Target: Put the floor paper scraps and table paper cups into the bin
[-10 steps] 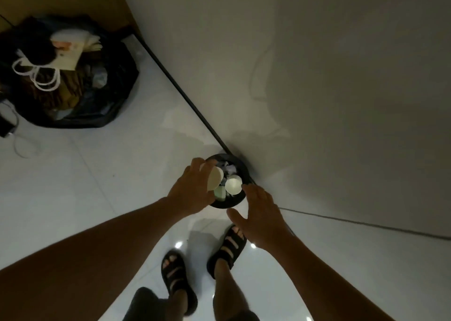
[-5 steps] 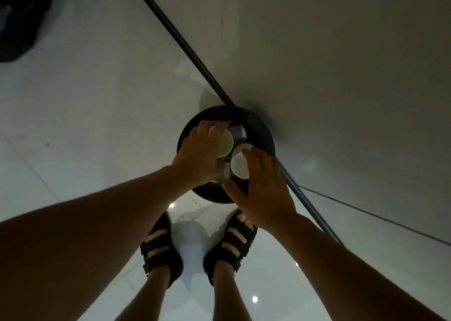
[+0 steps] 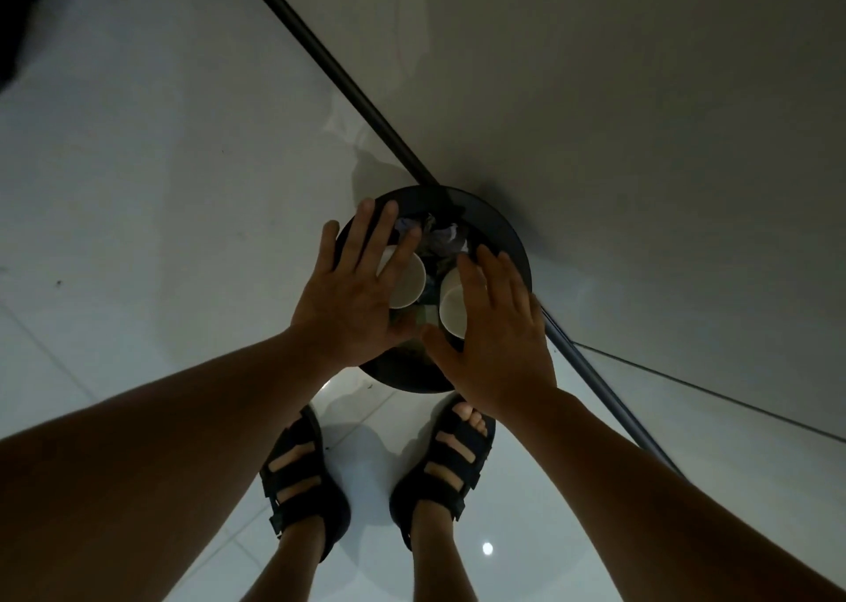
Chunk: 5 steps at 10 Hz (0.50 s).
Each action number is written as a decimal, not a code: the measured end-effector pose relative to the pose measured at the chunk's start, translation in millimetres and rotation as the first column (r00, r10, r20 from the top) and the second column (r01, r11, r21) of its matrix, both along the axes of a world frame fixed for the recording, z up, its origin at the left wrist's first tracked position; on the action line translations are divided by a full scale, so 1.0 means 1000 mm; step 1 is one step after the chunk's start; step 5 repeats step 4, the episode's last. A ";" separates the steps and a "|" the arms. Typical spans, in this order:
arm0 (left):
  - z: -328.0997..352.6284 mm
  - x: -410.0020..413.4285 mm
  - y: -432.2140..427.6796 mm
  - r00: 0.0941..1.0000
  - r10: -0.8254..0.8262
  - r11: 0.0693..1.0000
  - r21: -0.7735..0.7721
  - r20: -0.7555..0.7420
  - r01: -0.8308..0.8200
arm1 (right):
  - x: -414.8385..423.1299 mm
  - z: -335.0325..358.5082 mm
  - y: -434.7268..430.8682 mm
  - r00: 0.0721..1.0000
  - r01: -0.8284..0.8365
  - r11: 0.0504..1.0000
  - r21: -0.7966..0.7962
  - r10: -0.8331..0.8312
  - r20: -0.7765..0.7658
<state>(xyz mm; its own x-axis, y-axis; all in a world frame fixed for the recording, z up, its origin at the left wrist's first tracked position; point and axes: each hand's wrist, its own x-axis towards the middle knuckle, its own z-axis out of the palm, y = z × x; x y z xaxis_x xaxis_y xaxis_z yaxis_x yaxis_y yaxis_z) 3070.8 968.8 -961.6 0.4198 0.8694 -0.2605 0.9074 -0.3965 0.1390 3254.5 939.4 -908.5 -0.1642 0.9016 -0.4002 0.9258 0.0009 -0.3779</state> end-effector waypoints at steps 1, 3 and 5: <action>0.000 0.000 0.002 1.000 -0.006 1.000 -0.023 0.003 0.006 | -0.001 -0.003 0.000 1.000 -0.006 1.000 -0.013 0.006 0.022; 0.046 -0.006 0.002 1.000 0.023 0.991 -0.129 -0.013 -0.025 | -0.001 0.031 -0.004 0.998 -0.001 1.000 -0.027 0.002 0.059; 0.100 -0.015 -0.002 0.999 0.046 0.988 -0.146 -0.006 -0.047 | -0.007 0.071 -0.008 0.997 -0.002 0.999 -0.047 0.006 0.080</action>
